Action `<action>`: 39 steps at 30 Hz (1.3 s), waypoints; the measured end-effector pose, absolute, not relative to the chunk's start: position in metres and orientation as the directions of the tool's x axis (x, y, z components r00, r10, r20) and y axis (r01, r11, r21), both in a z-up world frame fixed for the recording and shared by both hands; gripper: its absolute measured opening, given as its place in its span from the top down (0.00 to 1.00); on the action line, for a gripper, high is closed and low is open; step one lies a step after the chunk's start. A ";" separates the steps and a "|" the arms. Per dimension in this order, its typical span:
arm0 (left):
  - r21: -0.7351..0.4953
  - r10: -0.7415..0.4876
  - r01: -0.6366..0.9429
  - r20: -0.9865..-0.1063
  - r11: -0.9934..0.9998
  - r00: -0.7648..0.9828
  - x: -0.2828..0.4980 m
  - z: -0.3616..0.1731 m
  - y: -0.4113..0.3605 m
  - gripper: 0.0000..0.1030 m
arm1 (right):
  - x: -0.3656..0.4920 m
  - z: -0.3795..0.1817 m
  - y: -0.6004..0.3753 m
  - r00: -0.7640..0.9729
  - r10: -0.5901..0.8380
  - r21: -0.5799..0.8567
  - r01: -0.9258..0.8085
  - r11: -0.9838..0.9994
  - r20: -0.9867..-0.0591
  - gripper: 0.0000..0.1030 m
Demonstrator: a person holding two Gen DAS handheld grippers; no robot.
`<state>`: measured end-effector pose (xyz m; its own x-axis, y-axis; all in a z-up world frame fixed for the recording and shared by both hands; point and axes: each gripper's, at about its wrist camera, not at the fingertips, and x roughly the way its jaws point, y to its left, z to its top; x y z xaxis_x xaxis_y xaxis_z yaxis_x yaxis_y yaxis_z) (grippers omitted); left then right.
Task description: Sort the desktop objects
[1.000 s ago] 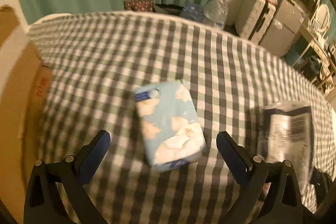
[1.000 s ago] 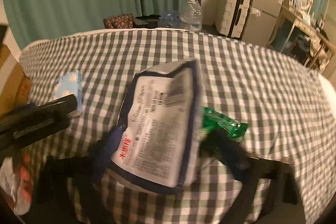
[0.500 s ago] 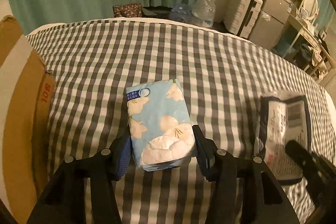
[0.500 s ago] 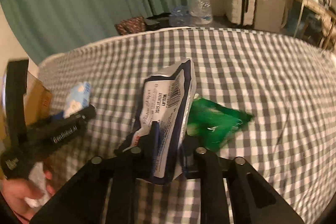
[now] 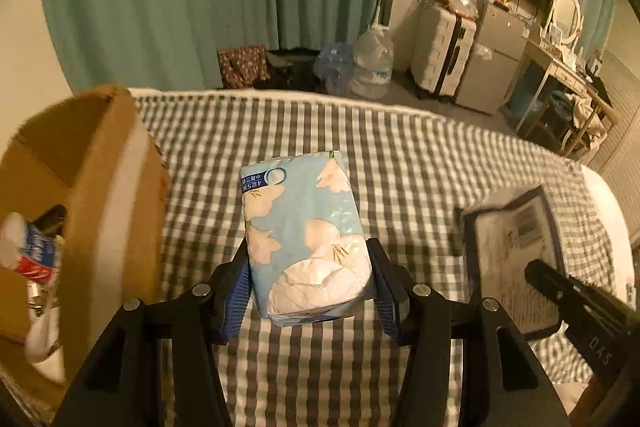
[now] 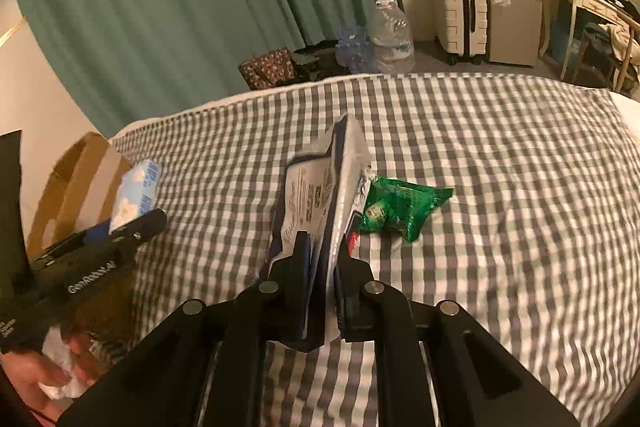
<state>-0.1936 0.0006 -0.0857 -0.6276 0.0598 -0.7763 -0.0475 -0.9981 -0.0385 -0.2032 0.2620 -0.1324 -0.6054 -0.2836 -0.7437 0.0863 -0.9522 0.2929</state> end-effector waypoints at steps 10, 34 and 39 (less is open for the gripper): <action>-0.064 0.089 -0.062 -0.724 -0.996 -0.684 -0.157 -0.020 -0.013 0.47 | -0.151 -0.069 0.230 -0.679 -0.274 0.230 0.157 -0.960 -0.681 0.90; -0.088 0.131 -0.102 -0.815 -0.991 -0.565 -0.146 -0.108 0.007 0.46 | -0.160 -0.174 0.242 -0.518 -0.045 -0.005 0.095 -0.995 -0.854 0.12; -0.066 0.124 -0.128 -0.839 -0.990 -0.530 -0.155 -0.127 0.028 0.46 | -0.175 -0.195 0.251 -0.445 -0.081 0.045 0.091 -0.995 -0.892 0.04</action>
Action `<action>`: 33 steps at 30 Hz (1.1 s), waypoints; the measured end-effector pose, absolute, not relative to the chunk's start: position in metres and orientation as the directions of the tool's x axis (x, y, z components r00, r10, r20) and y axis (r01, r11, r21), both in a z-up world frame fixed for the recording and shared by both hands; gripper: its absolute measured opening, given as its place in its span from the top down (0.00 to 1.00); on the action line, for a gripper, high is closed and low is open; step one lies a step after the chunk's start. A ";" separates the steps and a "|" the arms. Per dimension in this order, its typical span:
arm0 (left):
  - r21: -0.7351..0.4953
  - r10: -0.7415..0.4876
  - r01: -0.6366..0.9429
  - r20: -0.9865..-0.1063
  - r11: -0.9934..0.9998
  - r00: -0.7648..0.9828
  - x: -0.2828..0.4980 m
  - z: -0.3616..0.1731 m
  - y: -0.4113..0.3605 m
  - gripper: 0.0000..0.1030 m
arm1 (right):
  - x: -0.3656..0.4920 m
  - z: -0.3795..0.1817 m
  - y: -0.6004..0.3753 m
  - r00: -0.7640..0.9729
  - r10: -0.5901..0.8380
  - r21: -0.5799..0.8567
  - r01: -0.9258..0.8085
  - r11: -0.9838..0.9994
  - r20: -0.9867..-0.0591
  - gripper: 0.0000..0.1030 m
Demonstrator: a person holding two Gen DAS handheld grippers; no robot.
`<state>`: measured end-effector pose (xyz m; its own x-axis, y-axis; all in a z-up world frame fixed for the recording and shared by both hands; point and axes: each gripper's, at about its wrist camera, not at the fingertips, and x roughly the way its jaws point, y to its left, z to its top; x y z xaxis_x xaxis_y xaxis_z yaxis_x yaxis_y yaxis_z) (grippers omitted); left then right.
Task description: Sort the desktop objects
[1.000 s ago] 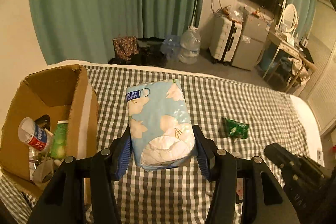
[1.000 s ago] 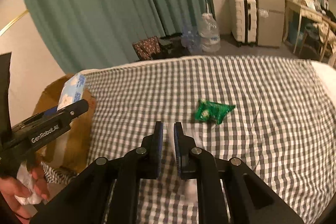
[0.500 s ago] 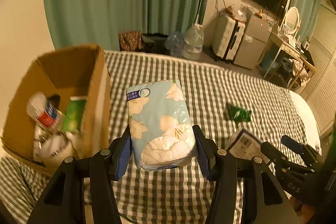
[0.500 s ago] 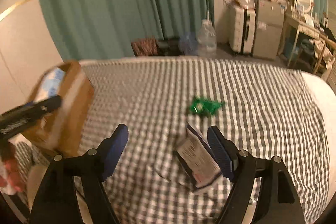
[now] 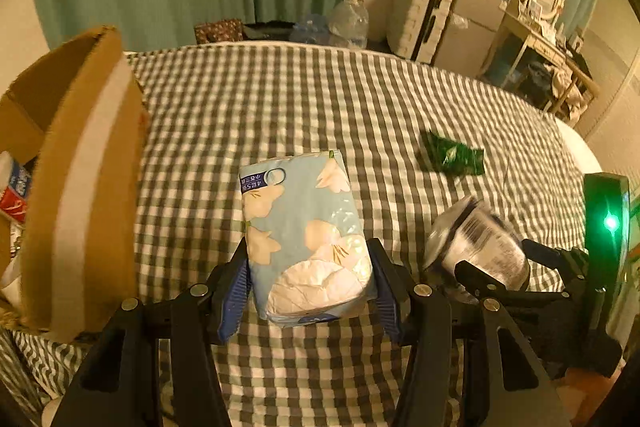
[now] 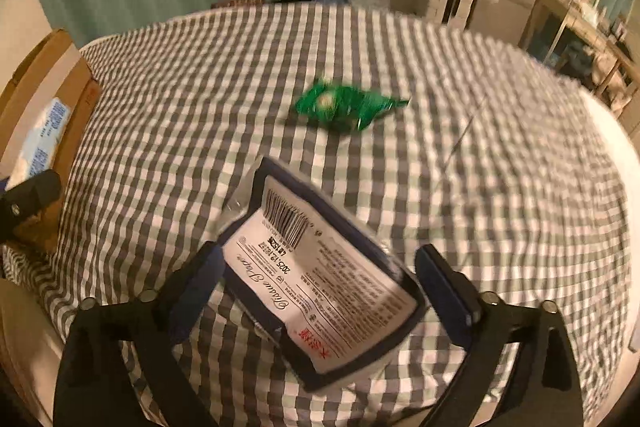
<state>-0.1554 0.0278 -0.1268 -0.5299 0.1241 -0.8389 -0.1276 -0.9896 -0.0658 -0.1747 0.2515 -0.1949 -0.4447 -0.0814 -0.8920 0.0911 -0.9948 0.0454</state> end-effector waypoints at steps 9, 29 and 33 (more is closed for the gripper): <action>-0.051 0.121 -0.153 -0.864 -0.987 -0.489 -0.161 -0.148 0.041 0.46 | -0.191 -0.246 0.252 -0.231 0.005 -0.010 0.020 -1.000 -0.973 0.00; -0.100 0.136 -0.096 -0.844 -0.990 -0.518 -0.145 -0.129 0.005 0.45 | -0.144 -0.193 0.251 -0.465 0.003 0.012 -0.030 -0.999 -0.885 0.81; -0.109 0.148 -0.103 -0.824 -0.989 -0.547 -0.141 -0.116 0.004 0.45 | -0.124 -0.164 0.248 -0.526 -0.033 0.051 -0.020 -0.999 -0.850 0.82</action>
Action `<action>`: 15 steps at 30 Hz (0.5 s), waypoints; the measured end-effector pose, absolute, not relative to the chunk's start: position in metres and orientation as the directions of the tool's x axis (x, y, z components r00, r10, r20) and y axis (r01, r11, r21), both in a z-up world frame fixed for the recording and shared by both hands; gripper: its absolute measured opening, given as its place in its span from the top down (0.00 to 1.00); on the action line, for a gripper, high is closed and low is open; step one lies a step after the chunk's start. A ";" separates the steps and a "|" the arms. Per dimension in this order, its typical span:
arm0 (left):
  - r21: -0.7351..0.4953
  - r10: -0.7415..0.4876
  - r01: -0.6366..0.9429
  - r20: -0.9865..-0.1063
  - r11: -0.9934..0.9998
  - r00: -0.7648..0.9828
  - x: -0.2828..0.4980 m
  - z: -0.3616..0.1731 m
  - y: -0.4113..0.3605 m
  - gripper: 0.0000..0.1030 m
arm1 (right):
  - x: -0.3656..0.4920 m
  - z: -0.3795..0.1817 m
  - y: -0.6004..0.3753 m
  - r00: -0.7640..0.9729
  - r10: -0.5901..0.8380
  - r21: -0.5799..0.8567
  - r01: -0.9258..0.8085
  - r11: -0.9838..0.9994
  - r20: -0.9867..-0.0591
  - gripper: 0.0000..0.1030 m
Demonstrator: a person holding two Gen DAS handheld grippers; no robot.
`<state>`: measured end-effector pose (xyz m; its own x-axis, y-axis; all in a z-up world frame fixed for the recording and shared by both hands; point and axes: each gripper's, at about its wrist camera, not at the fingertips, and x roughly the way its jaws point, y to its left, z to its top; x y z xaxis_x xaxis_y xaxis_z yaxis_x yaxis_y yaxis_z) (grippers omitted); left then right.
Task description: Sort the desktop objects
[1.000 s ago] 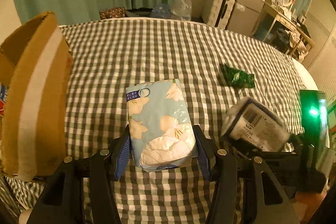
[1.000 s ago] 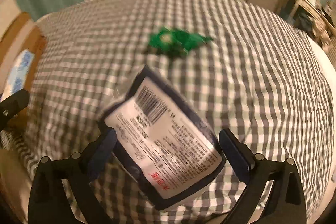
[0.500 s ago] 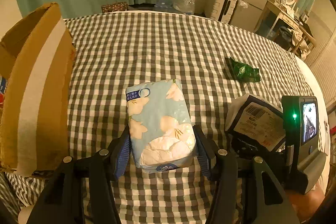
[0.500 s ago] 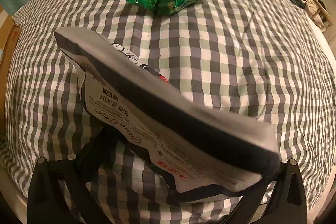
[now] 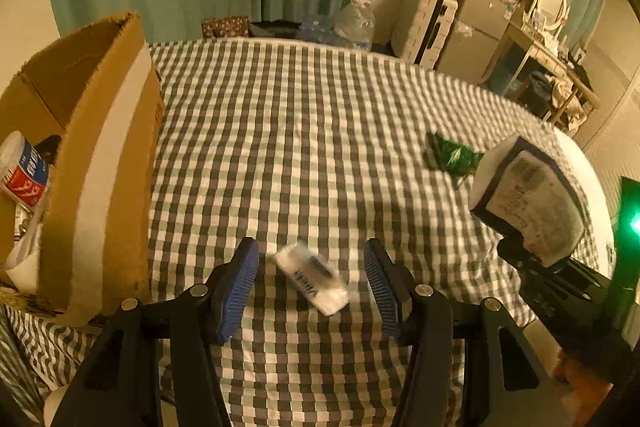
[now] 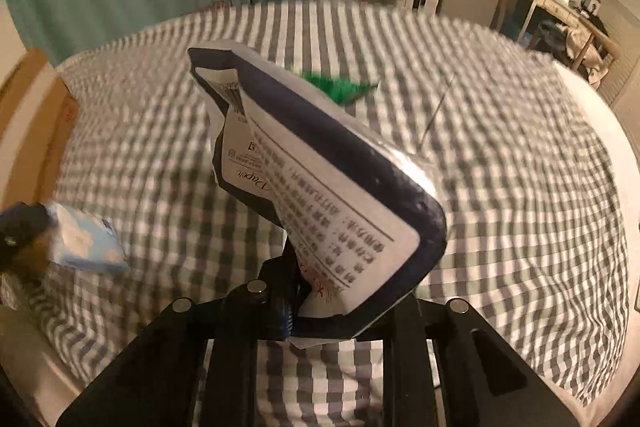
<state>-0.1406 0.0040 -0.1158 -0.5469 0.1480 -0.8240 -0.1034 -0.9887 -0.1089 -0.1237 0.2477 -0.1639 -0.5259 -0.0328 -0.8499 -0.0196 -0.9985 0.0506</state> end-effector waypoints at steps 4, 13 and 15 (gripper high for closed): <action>-0.119 0.177 -0.136 -0.796 -0.983 -0.579 -0.138 -0.099 0.003 0.74 | -0.114 -0.133 0.246 -0.572 -0.062 0.072 0.006 -0.997 -0.818 0.82; -0.125 0.190 -0.169 -0.870 -0.978 -0.454 -0.138 -0.136 -0.005 0.13 | -0.123 -0.124 0.227 -0.576 -0.109 0.094 0.056 -0.994 -0.810 0.82; -0.102 0.168 -0.174 -0.889 -0.979 -0.425 -0.142 -0.149 -0.002 0.13 | -0.123 -0.129 0.229 -0.565 -0.121 0.106 0.059 -0.993 -0.816 0.82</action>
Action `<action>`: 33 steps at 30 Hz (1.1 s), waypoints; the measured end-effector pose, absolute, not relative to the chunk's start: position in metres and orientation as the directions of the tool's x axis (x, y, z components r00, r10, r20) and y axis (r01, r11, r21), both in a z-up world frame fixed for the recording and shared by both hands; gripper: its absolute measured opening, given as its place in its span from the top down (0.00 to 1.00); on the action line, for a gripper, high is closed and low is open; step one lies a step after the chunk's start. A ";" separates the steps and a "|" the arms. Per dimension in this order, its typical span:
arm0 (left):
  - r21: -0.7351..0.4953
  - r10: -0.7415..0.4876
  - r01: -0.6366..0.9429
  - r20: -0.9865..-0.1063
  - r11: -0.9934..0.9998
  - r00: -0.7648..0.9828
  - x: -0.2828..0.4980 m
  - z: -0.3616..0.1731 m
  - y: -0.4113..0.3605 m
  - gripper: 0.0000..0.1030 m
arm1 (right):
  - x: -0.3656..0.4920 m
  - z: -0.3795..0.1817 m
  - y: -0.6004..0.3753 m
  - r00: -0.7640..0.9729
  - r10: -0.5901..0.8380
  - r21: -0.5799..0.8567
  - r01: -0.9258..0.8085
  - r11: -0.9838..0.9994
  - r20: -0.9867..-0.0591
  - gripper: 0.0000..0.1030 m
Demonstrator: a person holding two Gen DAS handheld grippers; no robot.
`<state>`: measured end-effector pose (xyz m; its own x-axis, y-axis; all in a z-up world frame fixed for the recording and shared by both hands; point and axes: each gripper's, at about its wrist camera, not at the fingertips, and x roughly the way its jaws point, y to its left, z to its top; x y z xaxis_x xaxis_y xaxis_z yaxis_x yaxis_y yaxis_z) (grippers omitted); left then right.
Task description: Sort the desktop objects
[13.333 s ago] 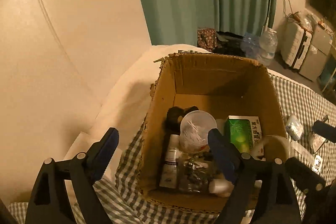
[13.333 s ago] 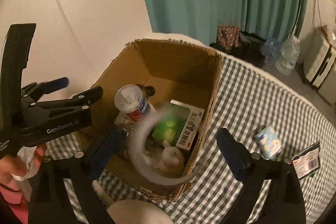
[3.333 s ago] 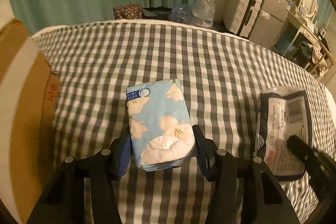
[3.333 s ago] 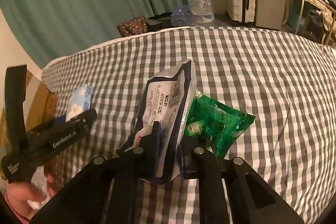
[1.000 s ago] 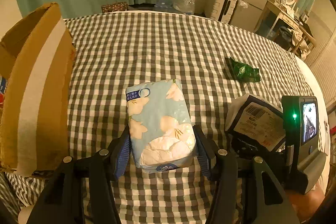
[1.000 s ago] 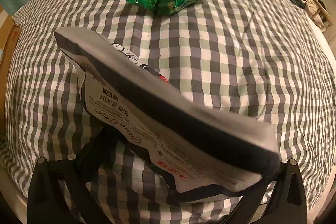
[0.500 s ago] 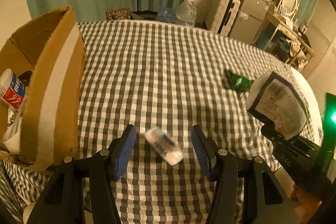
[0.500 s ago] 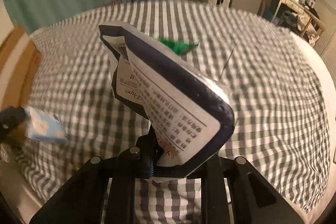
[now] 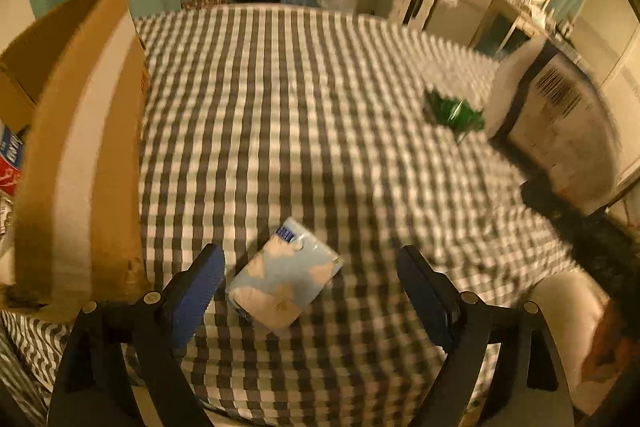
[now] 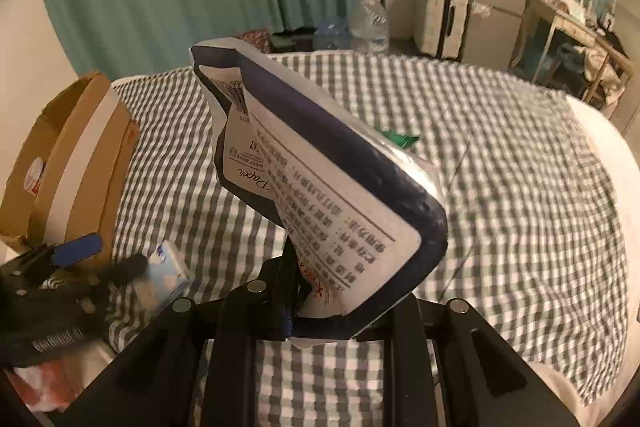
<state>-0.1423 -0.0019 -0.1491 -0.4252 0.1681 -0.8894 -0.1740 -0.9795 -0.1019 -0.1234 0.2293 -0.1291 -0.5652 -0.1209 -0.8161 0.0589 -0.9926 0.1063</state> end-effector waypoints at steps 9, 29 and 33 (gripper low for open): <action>-0.005 0.025 -0.150 -0.991 -0.989 -0.130 -0.175 -0.222 0.007 0.10 | -0.129 -0.138 0.239 -0.538 -0.157 0.158 0.044 -0.986 -0.828 0.82; -0.066 0.115 -0.107 -0.820 -0.992 -0.561 -0.141 -0.071 -0.053 0.48 | -0.117 -0.075 0.203 -0.593 -0.243 0.193 0.148 -0.970 -0.767 0.82; -0.037 0.051 -0.037 -0.773 -0.999 -0.632 -0.144 -0.022 -0.098 0.47 | -0.117 -0.043 0.147 -0.605 -0.301 0.165 0.270 -0.948 -0.737 0.81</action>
